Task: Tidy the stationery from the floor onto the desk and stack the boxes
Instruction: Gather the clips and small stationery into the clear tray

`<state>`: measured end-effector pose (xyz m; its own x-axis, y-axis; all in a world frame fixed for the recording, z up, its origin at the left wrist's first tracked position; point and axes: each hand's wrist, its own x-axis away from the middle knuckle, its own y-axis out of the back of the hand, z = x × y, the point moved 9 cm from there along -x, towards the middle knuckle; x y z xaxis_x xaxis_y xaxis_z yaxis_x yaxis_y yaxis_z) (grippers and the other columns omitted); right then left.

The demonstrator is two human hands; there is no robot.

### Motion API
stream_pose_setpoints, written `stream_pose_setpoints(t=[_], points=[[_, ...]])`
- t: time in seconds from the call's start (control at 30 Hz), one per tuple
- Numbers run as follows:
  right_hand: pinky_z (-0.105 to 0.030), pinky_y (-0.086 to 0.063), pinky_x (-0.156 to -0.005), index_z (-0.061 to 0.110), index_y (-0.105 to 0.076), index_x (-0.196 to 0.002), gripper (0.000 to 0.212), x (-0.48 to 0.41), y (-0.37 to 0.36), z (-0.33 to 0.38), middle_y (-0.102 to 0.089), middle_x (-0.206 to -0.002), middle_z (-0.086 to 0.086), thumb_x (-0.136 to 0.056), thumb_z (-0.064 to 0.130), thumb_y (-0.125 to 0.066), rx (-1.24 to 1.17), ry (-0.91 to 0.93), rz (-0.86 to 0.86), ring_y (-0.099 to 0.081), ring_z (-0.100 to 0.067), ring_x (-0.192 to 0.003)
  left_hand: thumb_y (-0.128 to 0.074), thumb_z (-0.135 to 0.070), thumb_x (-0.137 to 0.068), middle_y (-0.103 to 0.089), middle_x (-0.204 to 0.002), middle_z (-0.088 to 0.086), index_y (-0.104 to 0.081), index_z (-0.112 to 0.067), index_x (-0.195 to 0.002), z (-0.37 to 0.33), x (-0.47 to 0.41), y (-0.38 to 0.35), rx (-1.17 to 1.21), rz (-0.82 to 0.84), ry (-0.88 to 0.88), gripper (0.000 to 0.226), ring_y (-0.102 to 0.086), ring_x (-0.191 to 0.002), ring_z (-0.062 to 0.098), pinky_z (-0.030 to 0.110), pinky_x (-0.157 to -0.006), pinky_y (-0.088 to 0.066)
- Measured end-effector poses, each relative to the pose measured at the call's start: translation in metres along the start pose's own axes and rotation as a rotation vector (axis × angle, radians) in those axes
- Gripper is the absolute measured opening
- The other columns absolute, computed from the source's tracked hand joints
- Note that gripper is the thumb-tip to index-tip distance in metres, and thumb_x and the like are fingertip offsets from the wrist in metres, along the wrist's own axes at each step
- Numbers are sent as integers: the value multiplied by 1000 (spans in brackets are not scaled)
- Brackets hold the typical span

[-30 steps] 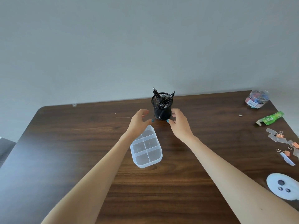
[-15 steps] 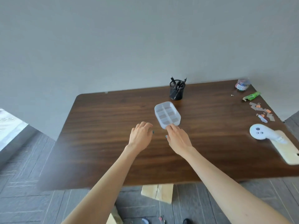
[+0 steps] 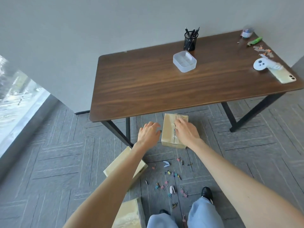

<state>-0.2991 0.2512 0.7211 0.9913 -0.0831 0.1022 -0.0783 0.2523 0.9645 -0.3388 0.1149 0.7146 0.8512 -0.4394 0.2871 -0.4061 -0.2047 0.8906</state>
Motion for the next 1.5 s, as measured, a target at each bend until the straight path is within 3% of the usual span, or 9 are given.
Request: stream_pose_setpoints(t=[0.3, 0.6, 0.8, 0.97, 1.07, 1.13, 1.27, 1.4, 1.5], points=[[-34, -47, -77, 7, -51, -120, 24, 95, -82, 5, -54, -118, -7, -97, 10, -46, -42, 23, 158, -56, -23, -103, -43, -24, -98, -51, -135, 5, -56, -20, -128, 13, 82, -87, 87, 97, 101, 33, -46, -126, 28, 43, -102, -36], [-36, -49, -77, 8, -53, -114, 19, 142, -219, -28, -55, -111, -7, -98, 15, -46, -51, 9, 245, -59, -24, -94, -42, -19, -97, -52, -131, 7, -58, -19, -125, 44, 95, -224, 95, 139, 147, 32, -47, -123, 30, 43, -101, -37], [-32, -41, -73, 8, -54, -112, 17, 130, -322, -50, -55, -108, -6, -99, 16, -45, -34, -19, 191, -58, -21, -90, -42, -20, -98, -51, -135, 4, -57, -21, -126, 85, 59, -316, 45, 120, 95, 33, -45, -126, 27, 43, -102, -38], [-38, -46, -83, 8, -53, -114, 19, 107, -437, -72, -55, -118, -6, -98, 16, -47, -55, -64, 192, -60, -23, -97, -42, -19, -96, -52, -133, 5, -57, -22, -127, 141, 15, -413, -2, 113, 52, 34, -47, -124, 28, 42, -99, -39], [-34, -47, -73, 7, -52, -118, 22, 93, -513, -89, -53, -128, -8, -98, 16, -46, -68, -64, 193, -61, -23, -97, -42, -20, -96, -54, -129, 5, -58, -23, -126, 177, -11, -471, -25, 100, 39, 33, -50, -120, 28, 41, -96, -39], [-27, -43, -67, 8, -52, -120, 24, 84, -559, -101, -57, -121, -5, -98, 16, -46, -53, -51, 184, -61, -18, -91, -43, -21, -97, -54, -129, 5, -58, -23, -125, 200, -26, -512, -43, 87, 33, 33, -52, -119, 27, 41, -96, -39], [-28, -43, -65, 11, -55, -113, 17, 74, -650, -128, -58, -112, -3, -97, 16, -49, -57, -44, 262, -56, -16, -78, -44, -21, -96, -53, -131, 4, -57, -24, -126, 238, -55, -591, -73, 100, 8, 33, -52, -120, 27, 41, -97, -39], [-27, -37, -65, 12, -56, -110, 15, 72, -718, -143, -56, -123, -5, -96, 14, -52, -80, -1, 294, -55, -17, -81, -47, -22, -96, -54, -132, 2, -56, -24, -128, 268, -68, -655, -96, 114, -30, 33, -53, -119, 25, 40, -96, -41], [-29, -44, -68, 14, -56, -112, 17, 72, -751, -143, -57, -118, -2, -95, 17, -54, -103, 31, 287, -56, -16, -83, -56, -21, -91, -53, -131, 1, -55, -23, -128, 286, -67, -691, -106, 133, -54, 37, -55, -117, 23, 40, -92, -46]])
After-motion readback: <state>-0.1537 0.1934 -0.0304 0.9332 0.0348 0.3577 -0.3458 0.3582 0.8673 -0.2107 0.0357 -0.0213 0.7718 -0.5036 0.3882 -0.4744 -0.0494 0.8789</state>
